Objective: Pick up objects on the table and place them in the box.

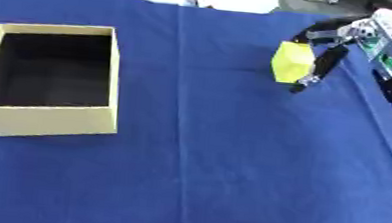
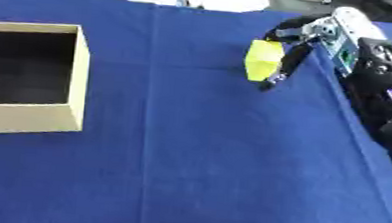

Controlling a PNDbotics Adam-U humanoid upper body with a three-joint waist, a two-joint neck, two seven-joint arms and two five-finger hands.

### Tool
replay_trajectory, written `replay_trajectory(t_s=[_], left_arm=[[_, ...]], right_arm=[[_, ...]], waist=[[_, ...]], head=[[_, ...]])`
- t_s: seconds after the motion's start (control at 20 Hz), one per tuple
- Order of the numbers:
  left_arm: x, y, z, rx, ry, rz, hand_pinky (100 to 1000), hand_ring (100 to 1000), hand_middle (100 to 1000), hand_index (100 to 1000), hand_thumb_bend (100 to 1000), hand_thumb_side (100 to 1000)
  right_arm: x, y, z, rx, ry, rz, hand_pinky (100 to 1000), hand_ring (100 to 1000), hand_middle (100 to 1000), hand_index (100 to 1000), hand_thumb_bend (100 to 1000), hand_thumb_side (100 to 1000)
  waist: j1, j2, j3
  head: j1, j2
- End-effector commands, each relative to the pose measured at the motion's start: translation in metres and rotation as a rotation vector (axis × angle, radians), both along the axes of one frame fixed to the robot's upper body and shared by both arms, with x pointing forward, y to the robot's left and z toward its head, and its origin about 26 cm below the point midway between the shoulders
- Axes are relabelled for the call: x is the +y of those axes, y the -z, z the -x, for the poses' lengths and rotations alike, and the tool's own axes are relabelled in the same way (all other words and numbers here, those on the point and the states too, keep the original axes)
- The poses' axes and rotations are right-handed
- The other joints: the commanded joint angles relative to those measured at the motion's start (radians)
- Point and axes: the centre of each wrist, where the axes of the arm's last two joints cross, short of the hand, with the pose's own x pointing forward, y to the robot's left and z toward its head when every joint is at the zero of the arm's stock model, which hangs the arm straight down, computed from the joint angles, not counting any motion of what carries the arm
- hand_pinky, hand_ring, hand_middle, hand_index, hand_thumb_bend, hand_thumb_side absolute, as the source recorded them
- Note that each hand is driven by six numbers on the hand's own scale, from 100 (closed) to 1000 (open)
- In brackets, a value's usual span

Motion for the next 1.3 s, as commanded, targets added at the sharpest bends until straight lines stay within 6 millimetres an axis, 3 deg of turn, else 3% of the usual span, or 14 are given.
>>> replay_trajectory(t_s=[0.05,0.3,0.35,0.45,0.85,1.3], left_arm=[[0.001,-0.008,0.002,-0.025,0.000,-0.020,911,670,621,704,351,818],[0.001,-0.008,0.002,-0.024,0.000,-0.021,911,670,620,703,352,818],[0.001,-0.008,0.002,-0.024,0.000,-0.021,911,670,620,702,353,817],[0.001,-0.008,0.002,-0.023,0.000,-0.019,911,670,620,702,354,816],[0.001,-0.008,0.003,-0.022,0.001,-0.018,911,670,619,701,356,814],[0.002,-0.008,0.003,-0.022,0.000,-0.015,911,670,619,700,357,812]], right_arm=[[-0.004,-0.019,0.003,-0.058,0.009,-0.019,827,901,749,860,680,428],[-0.003,-0.020,0.003,-0.079,0.014,-0.039,825,899,748,858,678,428],[-0.003,-0.021,0.003,-0.083,0.014,-0.041,766,860,709,770,584,385],[-0.003,-0.027,0.005,-0.122,0.024,-0.061,723,828,672,725,547,340],[-0.002,-0.031,0.007,-0.200,0.049,-0.091,698,815,652,701,406,100],[0.004,-0.050,0.013,-0.271,0.043,-0.163,662,789,644,655,268,100]], waist=[[0.004,-0.022,-0.003],[0.004,-0.023,-0.004],[0.004,-0.025,-0.004],[0.004,-0.031,-0.007],[0.002,-0.042,-0.010],[-0.001,-0.051,-0.012]], head=[[-0.002,-0.011],[-0.002,-0.011],[-0.002,-0.011],[-0.001,-0.012],[0.000,-0.014],[0.002,-0.011]])
